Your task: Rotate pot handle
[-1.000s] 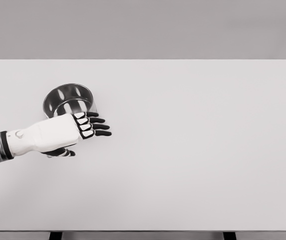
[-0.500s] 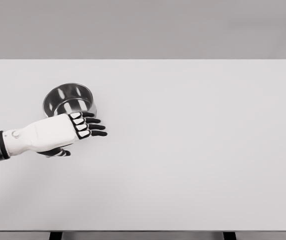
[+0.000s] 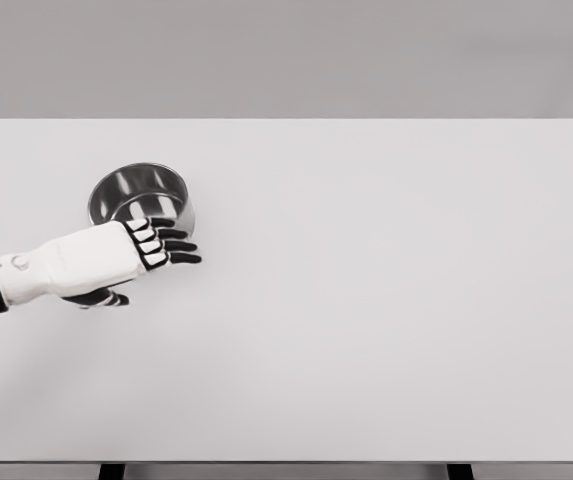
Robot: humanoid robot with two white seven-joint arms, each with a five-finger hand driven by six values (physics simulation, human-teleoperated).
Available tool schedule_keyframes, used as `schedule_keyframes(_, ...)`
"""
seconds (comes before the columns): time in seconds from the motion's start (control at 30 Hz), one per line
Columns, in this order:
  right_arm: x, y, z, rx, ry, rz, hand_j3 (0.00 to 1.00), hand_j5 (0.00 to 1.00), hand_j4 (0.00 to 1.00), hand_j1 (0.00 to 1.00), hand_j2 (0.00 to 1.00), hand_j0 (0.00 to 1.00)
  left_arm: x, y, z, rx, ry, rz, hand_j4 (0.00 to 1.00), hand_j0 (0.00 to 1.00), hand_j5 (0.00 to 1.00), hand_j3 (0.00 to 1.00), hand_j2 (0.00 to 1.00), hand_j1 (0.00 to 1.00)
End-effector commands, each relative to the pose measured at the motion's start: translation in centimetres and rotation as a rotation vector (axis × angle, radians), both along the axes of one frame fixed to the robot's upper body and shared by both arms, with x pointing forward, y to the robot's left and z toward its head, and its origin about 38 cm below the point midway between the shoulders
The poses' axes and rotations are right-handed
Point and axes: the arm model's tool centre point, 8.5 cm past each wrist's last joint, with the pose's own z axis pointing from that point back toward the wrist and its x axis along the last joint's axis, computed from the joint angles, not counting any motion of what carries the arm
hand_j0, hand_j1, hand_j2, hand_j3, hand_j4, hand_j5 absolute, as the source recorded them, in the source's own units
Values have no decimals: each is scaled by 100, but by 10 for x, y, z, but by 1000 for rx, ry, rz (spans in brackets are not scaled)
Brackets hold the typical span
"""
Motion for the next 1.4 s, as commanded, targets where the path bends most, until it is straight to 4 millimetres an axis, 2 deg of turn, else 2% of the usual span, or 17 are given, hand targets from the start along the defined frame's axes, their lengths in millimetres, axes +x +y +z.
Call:
schedule_keyframes(0.0, 0, 0, 0, 0, 0, 0, 100, 100, 100, 100, 100, 100, 2, 4, 2, -2, -3, 14, 100, 100, 100, 100, 100, 100)
schedule_keyframes(0.43, 0, 0, 0, 0, 0, 0, 100, 100, 100, 100, 100, 100, 10, 21, 1, 12, 0, 67, 100, 100, 100, 100, 100, 100)
schedule_keyframes(0.77, 0, 0, 0, 0, 0, 0, 100, 100, 100, 100, 100, 100, 18, 37, 9, 19, -22, 116, 100, 100, 100, 100, 100, 100)
schedule_keyframes(1.37, 0, 0, 0, 0, 0, 0, 100, 100, 100, 100, 100, 100, 26, 60, 11, 44, -27, 180, 100, 100, 100, 100, 100, 100)
